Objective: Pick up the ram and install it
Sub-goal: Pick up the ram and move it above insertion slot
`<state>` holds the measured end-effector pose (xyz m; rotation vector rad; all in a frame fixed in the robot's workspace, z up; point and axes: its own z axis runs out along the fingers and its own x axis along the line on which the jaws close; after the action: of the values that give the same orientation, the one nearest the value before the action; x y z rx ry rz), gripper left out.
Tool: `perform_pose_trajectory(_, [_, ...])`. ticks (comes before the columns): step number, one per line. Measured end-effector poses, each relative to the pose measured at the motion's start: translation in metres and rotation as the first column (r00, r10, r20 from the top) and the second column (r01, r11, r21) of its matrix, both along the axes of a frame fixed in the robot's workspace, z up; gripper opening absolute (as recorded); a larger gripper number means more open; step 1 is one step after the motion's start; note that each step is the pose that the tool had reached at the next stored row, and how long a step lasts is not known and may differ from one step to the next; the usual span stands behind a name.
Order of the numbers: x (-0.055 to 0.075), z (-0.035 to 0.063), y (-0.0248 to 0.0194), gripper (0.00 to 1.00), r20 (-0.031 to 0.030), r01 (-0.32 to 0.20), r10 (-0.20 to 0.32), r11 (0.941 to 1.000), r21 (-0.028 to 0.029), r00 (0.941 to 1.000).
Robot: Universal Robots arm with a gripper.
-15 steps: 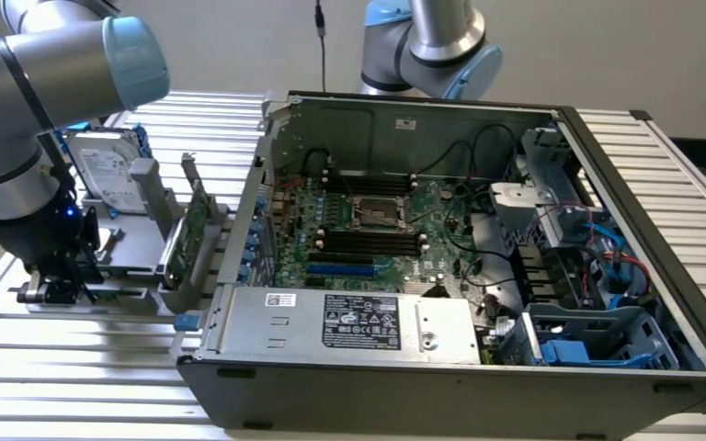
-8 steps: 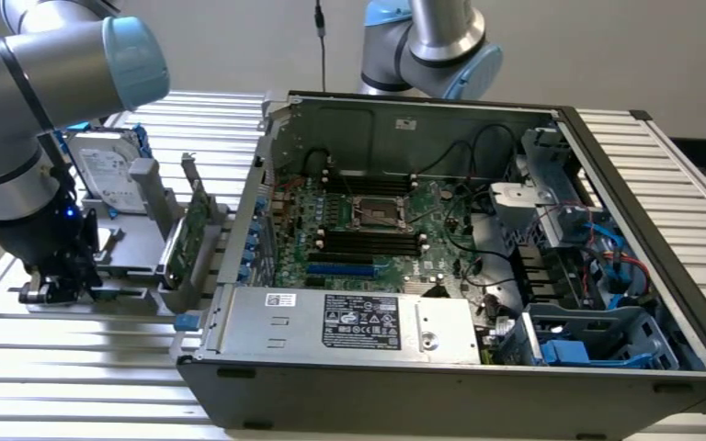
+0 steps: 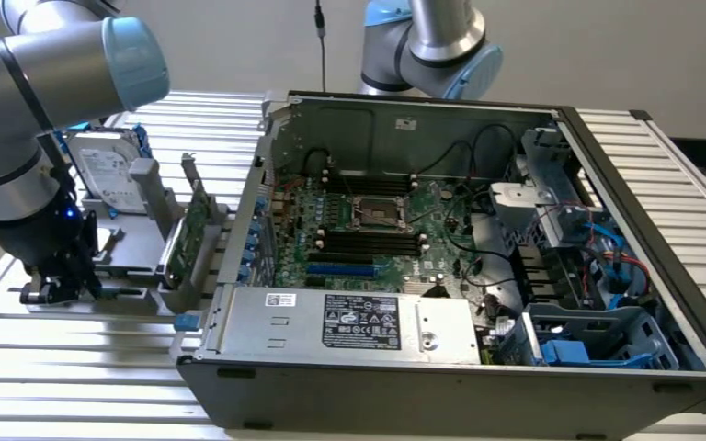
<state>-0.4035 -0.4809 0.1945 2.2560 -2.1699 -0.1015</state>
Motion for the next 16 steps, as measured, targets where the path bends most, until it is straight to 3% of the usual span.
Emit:
perform_pose_trajectory(3, [0.0002, 0.0, -0.0002, 0.15, -0.0001, 0.003, -0.003, 1.0, 0.0001, 1.0])
perform_pose_trajectory(10, [0.0008, 0.0, -0.0004, 0.15, -0.0015, 0.024, -0.024, 0.9997, 0.0, 0.9997])
perform_pose_trajectory(16, [0.0008, 0.0, -0.0004, 0.14, -0.0023, 0.073, -0.073, 0.9973, -0.0001, 0.9973])
